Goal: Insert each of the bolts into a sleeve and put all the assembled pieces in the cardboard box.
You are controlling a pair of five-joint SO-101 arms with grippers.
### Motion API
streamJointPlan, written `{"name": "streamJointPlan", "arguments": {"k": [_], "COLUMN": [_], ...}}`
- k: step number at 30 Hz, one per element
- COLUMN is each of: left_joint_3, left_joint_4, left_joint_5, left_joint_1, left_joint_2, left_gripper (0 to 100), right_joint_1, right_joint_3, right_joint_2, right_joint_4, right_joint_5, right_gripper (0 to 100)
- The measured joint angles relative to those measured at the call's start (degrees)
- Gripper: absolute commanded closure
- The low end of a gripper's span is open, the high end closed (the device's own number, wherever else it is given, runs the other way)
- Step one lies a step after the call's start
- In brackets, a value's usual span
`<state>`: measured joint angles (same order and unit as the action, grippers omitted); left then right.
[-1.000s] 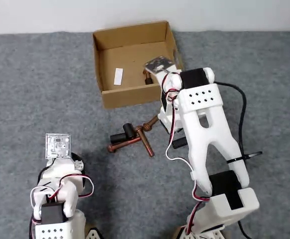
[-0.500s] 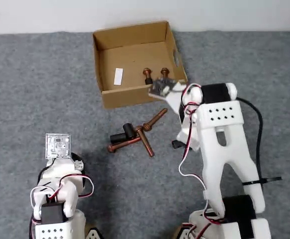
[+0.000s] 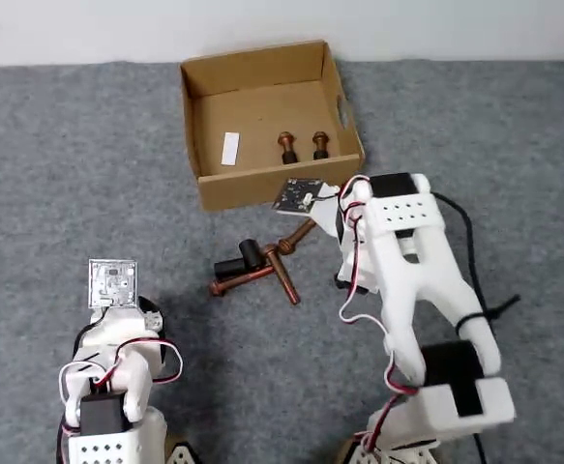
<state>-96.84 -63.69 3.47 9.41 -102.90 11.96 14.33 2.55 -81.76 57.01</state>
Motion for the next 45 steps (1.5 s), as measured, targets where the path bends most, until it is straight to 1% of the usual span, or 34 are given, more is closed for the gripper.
{"name": "streamJointPlan", "arguments": {"k": [11, 13, 18, 19, 22, 26, 33, 36, 39, 42, 43, 45], "left_joint_3": [0.0, 0.0, 0.0, 0.0, 0.0, 0.0, 0.0, 0.0, 0.0, 0.0, 0.0, 0.0], "left_joint_4": [-0.1, -0.1, -0.1, -0.1, -0.1, -0.1, -0.1, -0.1, -0.1, -0.1, -0.1, -0.1], "left_joint_5": [0.0, 0.0, 0.0, 0.0, 0.0, 0.0, 0.0, 0.0, 0.0, 0.0, 0.0, 0.0], "left_joint_1": [0.0, 0.0, 0.0, 0.0, 0.0, 0.0, 0.0, 0.0, 0.0, 0.0, 0.0, 0.0], "left_joint_2": [0.0, 0.0, 0.0, 0.0, 0.0, 0.0, 0.0, 0.0, 0.0, 0.0, 0.0, 0.0], "left_gripper": [100, 100, 100, 100, 100, 100, 100, 100, 100, 100, 100, 100], "right_joint_1": [0.0, -0.1, -0.5, -0.6, -0.6, -0.4, 0.7, 0.5, 0.4, 1.6, 2.1, 3.0], "right_joint_3": [0.0, -0.1, -1.2, -1.2, -1.2, -0.1, -0.1, 0.1, 0.2, 0.2, 0.2, 0.2], "right_joint_2": [12.3, 14.3, 15.9, 15.8, 15.8, 13.3, 3.6, 1.7, 2.0, 5.5, 6.9, 9.4], "right_joint_4": [10.2, 10.9, 11.7, 11.7, 11.7, 11.4, 4.1, 3.1, 2.8, 3.6, 3.9, 4.0], "right_joint_5": [0.0, 0.0, 0.0, 0.0, -0.2, -3.3, -8.4, -11.6, -14.0, -16.1, -16.4, -16.7], "right_gripper": [76.0, 81.1, 98.3, 99.3, 99.1, 99.0, 99.0, 98.9, 98.9, 98.4, 97.1, 91.1]}}
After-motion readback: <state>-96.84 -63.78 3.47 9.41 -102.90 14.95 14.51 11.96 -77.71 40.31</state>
